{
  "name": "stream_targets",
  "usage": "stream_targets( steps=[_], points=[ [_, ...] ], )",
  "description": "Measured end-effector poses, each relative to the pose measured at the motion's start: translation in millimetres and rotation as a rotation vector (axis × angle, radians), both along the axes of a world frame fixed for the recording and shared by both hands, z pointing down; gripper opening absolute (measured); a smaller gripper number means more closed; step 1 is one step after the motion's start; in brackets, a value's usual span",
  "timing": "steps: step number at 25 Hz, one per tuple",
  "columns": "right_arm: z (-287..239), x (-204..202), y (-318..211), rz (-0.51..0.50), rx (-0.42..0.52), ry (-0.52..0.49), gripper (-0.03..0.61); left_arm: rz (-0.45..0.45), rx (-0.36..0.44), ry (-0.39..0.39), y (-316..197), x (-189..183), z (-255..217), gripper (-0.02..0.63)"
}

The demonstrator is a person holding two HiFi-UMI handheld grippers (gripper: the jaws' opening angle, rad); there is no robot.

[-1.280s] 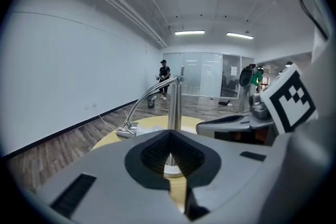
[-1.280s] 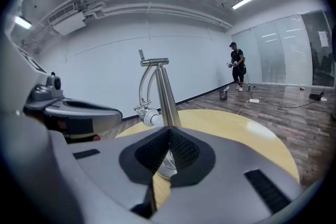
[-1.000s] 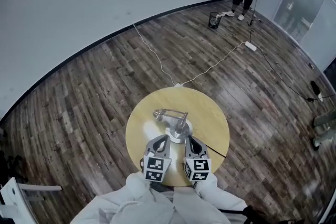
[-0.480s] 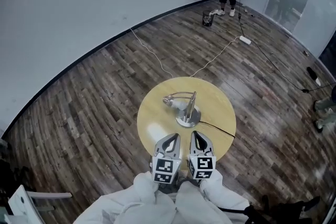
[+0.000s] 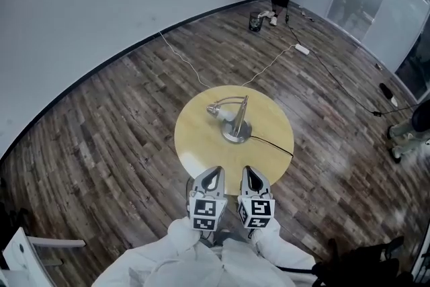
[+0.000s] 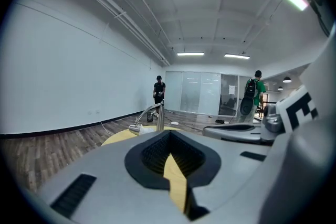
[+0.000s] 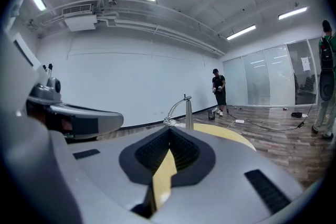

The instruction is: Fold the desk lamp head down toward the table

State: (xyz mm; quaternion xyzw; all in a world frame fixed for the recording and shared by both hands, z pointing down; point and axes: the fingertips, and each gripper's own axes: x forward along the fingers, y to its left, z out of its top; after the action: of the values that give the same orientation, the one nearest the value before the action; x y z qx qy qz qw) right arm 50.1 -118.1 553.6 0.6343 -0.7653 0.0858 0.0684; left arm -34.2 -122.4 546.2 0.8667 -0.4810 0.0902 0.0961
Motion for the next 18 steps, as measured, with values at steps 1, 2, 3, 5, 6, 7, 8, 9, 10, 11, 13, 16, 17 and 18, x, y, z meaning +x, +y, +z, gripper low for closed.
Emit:
stream_targets(
  steps=[1,2,3,5,6,7,8,9,10,11,13,16,17,18],
  points=[
    [-1,-1,3,-0.003,-0.001,0.003,0.012,-0.004,-0.002,0.004,4,0,-1,0.0],
    [-2,-1,7,-0.004,-0.001,0.004,0.012,-0.006,-0.006,0.009,8,0,-3,0.0],
    [-5,-1,11,-0.004,0.004,0.002,0.012,-0.006,-0.009,0.016,13,-1,-5,0.0],
    [-10,-3,20,-0.006,0.02,-0.006,0.012,-0.007,-0.01,0.012,20,-5,-6,0.0],
    [-13,-3,23,-0.007,0.024,-0.008,0.012,-0.014,-0.009,0.004,21,-7,-7,0.0],
    [-15,-3,25,-0.008,0.025,-0.009,0.012,-0.022,-0.013,0.001,22,-8,-7,0.0],
    [-16,-3,28,-0.008,0.024,-0.008,0.012,-0.026,-0.021,0.005,24,-8,-8,0.0],
    [-16,-2,31,-0.007,0.021,-0.002,0.012,-0.023,-0.028,0.012,27,-7,-9,0.0],
    [-16,-1,33,-0.005,0.02,0.006,0.012,-0.018,-0.031,0.017,30,-5,-10,0.0],
    [-17,0,36,-0.003,0.022,0.012,0.012,-0.014,-0.031,0.016,33,-4,-9,0.0],
    [-18,0,39,-0.005,0.026,0.008,0.012,-0.013,-0.025,0.01,37,-1,-7,0.0],
    [-17,-3,41,-0.015,0.024,0.008,0.012,-0.017,-0.022,0.002,38,-2,-6,0.0],
    [-17,-4,41,-0.019,0.022,0.009,0.012,-0.019,-0.022,-0.002,38,-2,-5,0.0],
    [-16,-5,41,-0.023,0.021,0.01,0.012,-0.02,-0.023,-0.006,38,-2,-4,0.0]
  ],
)
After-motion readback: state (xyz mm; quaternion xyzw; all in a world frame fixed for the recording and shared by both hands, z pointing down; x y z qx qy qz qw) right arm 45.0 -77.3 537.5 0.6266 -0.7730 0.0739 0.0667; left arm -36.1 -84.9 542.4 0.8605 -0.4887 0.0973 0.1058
